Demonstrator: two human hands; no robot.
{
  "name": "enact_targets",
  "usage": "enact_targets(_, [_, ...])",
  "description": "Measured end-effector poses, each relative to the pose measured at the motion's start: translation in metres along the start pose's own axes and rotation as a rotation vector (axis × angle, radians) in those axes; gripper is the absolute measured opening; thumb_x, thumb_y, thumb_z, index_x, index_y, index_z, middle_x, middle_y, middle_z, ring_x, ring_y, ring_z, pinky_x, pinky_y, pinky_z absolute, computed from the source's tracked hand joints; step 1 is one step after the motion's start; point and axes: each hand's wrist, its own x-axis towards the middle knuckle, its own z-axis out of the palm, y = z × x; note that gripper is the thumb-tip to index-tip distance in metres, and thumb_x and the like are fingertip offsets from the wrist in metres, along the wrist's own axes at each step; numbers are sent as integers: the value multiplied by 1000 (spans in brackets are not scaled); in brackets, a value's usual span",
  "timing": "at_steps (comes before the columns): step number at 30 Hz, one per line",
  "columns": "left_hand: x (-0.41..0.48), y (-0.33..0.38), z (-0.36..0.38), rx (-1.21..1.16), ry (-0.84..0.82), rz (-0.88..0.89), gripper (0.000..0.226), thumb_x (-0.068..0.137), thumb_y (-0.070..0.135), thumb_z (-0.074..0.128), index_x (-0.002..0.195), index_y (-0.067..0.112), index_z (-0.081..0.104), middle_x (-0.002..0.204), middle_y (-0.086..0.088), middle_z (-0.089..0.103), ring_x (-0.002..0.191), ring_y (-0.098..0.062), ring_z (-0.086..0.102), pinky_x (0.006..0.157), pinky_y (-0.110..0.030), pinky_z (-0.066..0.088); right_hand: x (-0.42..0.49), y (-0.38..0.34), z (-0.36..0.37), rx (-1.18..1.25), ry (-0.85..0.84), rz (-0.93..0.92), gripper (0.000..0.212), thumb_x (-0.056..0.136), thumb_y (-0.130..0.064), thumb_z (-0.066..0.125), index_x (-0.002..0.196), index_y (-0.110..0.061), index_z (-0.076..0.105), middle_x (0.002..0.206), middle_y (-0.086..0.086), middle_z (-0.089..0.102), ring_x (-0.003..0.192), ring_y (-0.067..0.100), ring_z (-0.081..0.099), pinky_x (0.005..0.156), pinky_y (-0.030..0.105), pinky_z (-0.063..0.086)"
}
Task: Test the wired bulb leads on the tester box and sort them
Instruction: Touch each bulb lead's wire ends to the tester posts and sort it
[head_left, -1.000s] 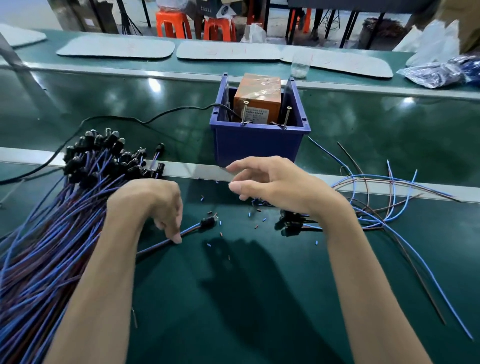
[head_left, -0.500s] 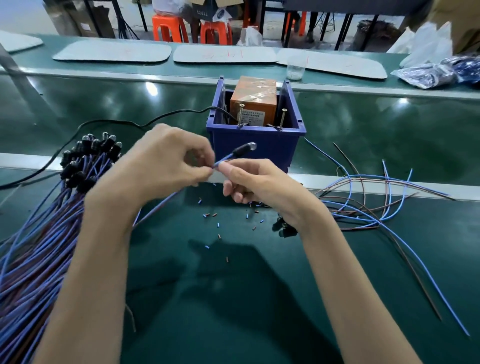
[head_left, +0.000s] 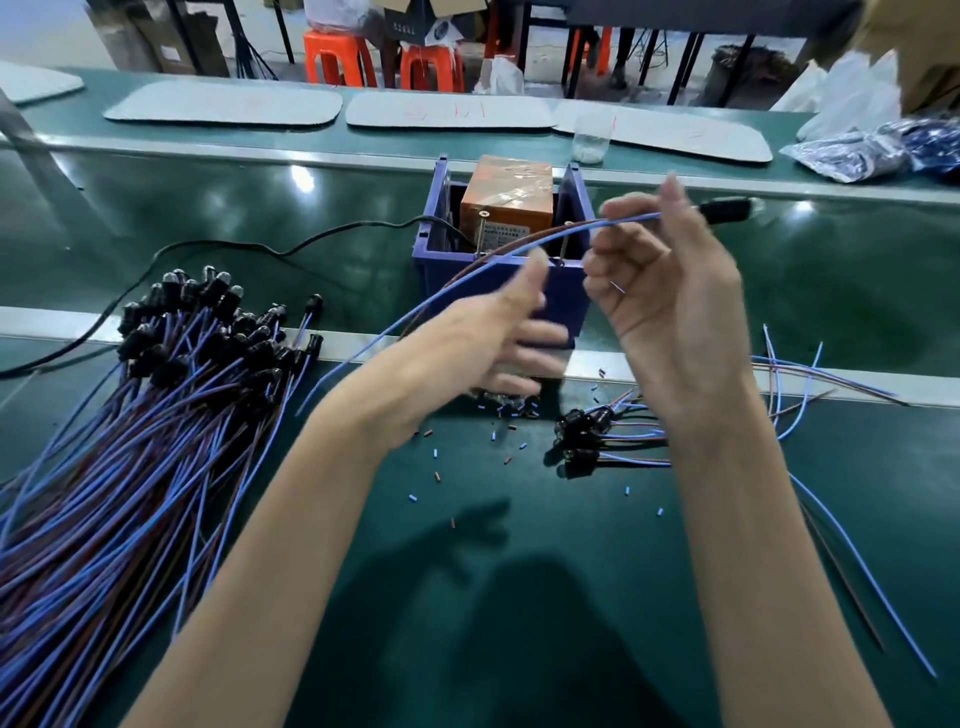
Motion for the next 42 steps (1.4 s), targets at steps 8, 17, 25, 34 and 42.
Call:
enact_targets(8, [2, 9, -8, -1409, 395, 281, 47, 104, 38, 29, 82, 7, 56, 64, -6, 63, 61, -19, 66, 66, -28, 56, -2, -14, -8, 18, 37, -26, 47, 100, -28, 39, 61, -14, 60, 66, -1, 50, 60, 11, 40, 57, 22, 40])
enact_targets(17, [2, 1, -24, -1502, 586, 256, 47, 106, 33, 23, 68, 15, 43, 43, 5, 26, 31, -9, 20, 34, -16, 20, 0, -15, -7, 417, 95, 93, 23, 93, -26, 41, 74, -14, 44, 54, -3, 30, 45, 7, 21, 42, 17, 25])
enact_targets(25, [5, -3, -23, -1240, 523, 280, 40, 106, 27, 26, 73, 15, 45, 44, 7, 23, 32, -7, 16, 33, -18, 15, -1, -3, -4, 722, 300, 10, 55, 91, -70, 26, 78, -16, 30, 62, 3, 35, 44, 12, 21, 39, 22, 15])
enact_targets(34, [10, -9, -32, -1260, 745, 279, 43, 104, 43, 22, 78, 18, 46, 47, 6, 32, 34, -7, 22, 35, -18, 19, 2, -3, 3, 317, 221, 84, 34, 102, -34, 37, 72, -19, 44, 55, -6, 37, 44, 5, 25, 39, 16, 20])
enact_targets(42, [9, -6, -32, -945, 622, 355, 38, 106, 30, 30, 77, 18, 52, 47, 10, 22, 38, -4, 14, 37, -17, 12, -1, -10, -1, 70, 238, 78, 35, 97, -24, 47, 64, -20, 35, 53, -7, 27, 43, 6, 16, 38, 18, 15])
